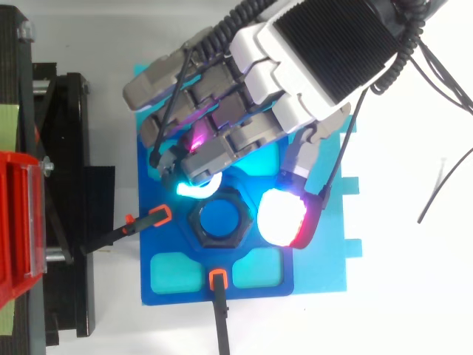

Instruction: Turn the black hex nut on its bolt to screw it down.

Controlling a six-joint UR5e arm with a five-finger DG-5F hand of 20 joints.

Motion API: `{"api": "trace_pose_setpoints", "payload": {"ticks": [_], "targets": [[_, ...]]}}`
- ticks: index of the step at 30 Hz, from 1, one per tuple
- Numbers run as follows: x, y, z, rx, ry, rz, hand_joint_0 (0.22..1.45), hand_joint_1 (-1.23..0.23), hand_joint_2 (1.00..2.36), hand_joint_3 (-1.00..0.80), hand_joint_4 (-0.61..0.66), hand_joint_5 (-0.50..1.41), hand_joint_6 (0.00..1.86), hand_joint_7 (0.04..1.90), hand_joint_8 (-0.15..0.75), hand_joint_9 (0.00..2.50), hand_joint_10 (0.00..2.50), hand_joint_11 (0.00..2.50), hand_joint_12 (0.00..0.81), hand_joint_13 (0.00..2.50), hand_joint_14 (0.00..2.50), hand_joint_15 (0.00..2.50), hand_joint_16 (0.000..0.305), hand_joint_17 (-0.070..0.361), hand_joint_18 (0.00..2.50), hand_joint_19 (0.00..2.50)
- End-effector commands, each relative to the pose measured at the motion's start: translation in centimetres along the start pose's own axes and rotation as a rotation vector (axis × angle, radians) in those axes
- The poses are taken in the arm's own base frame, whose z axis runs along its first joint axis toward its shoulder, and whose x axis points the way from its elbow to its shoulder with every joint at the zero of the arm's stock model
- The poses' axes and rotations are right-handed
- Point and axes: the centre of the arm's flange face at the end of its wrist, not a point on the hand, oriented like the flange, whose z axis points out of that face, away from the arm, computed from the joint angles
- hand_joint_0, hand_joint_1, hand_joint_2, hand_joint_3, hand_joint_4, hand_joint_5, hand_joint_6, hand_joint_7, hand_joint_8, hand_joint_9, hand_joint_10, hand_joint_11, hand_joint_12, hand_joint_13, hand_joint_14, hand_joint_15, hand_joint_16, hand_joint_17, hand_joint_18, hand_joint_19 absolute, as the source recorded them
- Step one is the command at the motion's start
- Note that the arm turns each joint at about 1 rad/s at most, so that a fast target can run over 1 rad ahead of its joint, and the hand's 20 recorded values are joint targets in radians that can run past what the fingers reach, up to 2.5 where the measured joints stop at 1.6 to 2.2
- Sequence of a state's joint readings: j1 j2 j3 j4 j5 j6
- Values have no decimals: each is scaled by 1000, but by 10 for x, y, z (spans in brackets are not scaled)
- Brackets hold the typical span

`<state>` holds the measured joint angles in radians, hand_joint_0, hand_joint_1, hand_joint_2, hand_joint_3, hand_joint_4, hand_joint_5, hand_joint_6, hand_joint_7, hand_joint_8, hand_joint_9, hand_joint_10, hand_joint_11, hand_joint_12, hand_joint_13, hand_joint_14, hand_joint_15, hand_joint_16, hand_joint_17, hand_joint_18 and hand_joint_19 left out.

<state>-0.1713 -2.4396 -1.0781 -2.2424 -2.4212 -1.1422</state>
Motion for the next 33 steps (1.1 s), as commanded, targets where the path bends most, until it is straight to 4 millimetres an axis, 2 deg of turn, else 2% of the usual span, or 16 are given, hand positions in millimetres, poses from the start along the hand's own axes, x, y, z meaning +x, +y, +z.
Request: {"api": "trace_pose_setpoints", "payload": {"ticks": [1, 8, 14, 21, 28, 33], "targets": [[-6, 1, 10, -13, -19, -6, 544, -367, 1000, -500, 180, -45, 501, 1341, 253, 1083, 17, 386, 288, 773, 8, 218, 30, 69, 434, 197], [-9, 6, 33, -9, -64, -29, 543, -367, 1000, -500, 191, -56, 502, 1242, 247, 1076, 14, 377, 288, 762, 9, 220, 31, 69, 431, 205], [-2, 12, 40, 13, -60, -17, 544, -365, 1000, -500, 194, -57, 502, 1232, 251, 1064, 14, 368, 288, 750, 8, 211, 31, 69, 423, 207], [25, 35, 54, 63, -27, -17, 544, -368, 1000, -500, 194, -54, 502, 1270, 248, 1057, 16, 368, 289, 725, 8, 210, 32, 72, 408, 214], [33, 42, 60, 68, -19, -43, 540, -373, 1000, -500, 185, -54, 502, 1267, 243, 1032, 13, 348, 292, 652, 7, 189, 34, 76, 360, 206], [46, 45, 57, 76, -10, -36, 537, -375, 1000, -500, 173, -53, 502, 1256, 244, 1009, 13, 331, 293, 596, 6, 164, 34, 76, 331, 204]]}}
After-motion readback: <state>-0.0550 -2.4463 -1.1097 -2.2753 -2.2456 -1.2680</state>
